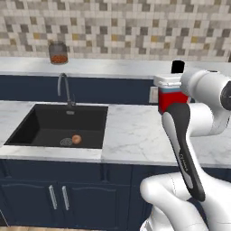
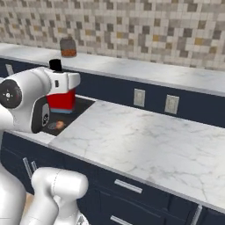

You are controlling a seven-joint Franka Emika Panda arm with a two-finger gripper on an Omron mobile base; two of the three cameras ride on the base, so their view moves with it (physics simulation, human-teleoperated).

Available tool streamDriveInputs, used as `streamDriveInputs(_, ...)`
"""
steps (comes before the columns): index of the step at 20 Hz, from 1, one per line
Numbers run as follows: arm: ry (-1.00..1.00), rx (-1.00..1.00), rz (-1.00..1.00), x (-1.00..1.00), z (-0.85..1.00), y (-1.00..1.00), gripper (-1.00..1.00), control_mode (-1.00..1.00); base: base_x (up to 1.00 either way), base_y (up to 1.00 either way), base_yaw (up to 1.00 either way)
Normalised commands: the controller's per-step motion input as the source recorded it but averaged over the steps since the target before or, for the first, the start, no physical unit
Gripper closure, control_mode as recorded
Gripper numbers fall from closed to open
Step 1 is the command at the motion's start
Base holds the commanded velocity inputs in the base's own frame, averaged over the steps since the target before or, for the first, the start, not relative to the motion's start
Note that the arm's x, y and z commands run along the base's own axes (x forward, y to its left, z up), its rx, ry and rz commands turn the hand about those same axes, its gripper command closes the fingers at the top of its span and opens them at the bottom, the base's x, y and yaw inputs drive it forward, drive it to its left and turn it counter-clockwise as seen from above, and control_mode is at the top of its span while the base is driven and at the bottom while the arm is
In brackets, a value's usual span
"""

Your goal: Open the cabinet directly in front. Then move the liquor and the cup to the dining counter with the jar on it.

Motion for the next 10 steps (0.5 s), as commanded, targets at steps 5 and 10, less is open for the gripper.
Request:
streamDriveInputs(5, 0.00, 0.00, 0.00, 0.00, 0.00, 0.00, 1.00, 1.00, 0.00, 0.36, -0.01)
streamDriveInputs(10, 0.00, 0.00, 0.00, 0.00, 0.00, 0.00, 1.00, 1.00, 0.00, 1.00, -0.09)
